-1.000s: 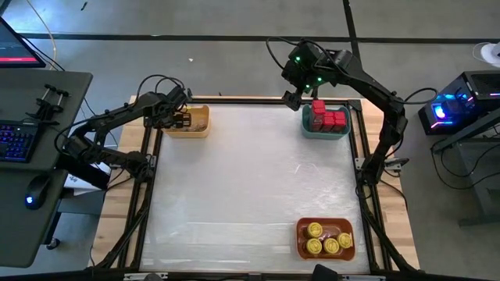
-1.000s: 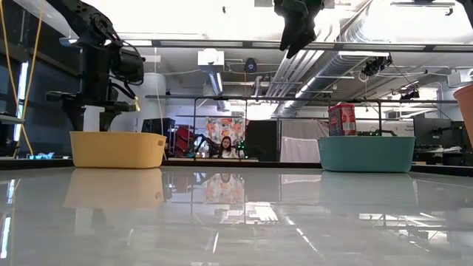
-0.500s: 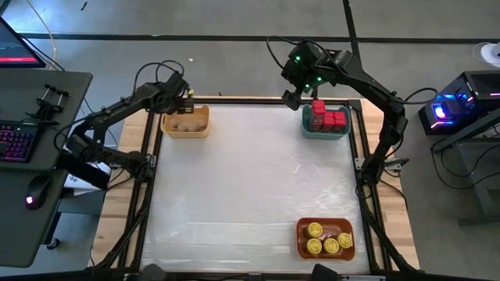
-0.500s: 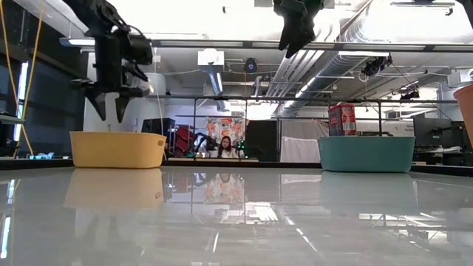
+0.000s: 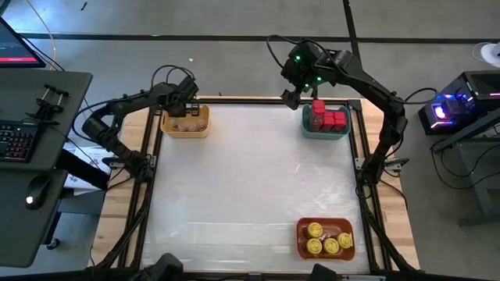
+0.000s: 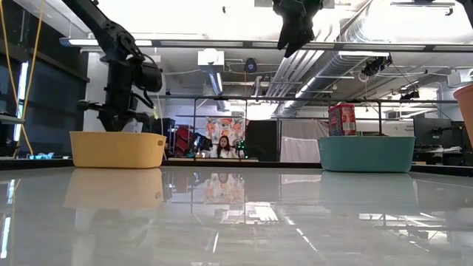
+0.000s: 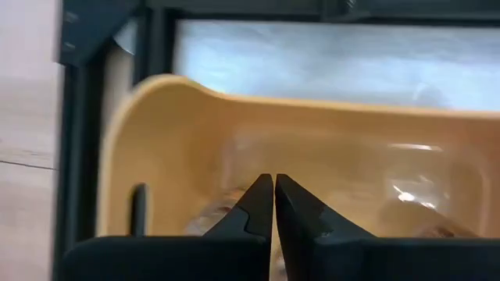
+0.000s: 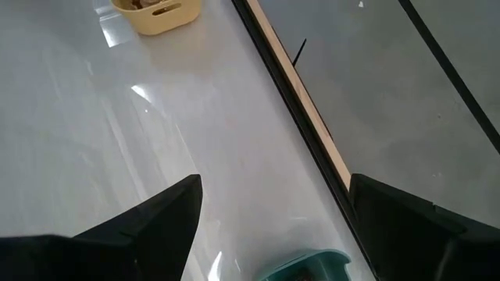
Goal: Sort spices by type
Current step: Put the brown seasoning bottle into the yellow bin
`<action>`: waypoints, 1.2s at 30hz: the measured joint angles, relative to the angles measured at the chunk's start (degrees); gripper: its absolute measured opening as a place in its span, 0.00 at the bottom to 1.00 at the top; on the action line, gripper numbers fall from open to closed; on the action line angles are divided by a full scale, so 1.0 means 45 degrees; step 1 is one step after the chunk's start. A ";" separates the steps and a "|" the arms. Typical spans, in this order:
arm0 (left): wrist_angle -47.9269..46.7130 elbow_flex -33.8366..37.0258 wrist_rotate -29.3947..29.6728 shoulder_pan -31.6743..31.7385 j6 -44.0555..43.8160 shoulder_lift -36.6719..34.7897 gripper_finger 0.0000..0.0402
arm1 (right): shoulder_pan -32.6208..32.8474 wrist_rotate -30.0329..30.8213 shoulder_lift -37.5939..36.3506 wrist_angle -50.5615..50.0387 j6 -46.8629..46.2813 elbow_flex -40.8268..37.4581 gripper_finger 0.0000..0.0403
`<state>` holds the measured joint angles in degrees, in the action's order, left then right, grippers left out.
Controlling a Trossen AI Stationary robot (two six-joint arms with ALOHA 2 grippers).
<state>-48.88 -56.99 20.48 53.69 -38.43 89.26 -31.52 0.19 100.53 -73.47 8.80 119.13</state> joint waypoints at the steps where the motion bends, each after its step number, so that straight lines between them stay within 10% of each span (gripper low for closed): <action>1: -0.0019 -0.0004 0.0239 -0.0001 -0.0004 -0.0015 0.01 | 0.0004 0.0000 0.0000 -0.0009 0.0000 0.0000 0.80; 36: -0.2330 0.0063 -0.0044 -0.0398 0.0959 -0.0045 0.00 | 0.0004 0.0000 0.0000 0.0101 -0.0200 0.0000 0.80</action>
<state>-59.36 -56.71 20.28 51.90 -34.12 89.06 -31.51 0.19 100.53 -73.01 7.90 119.13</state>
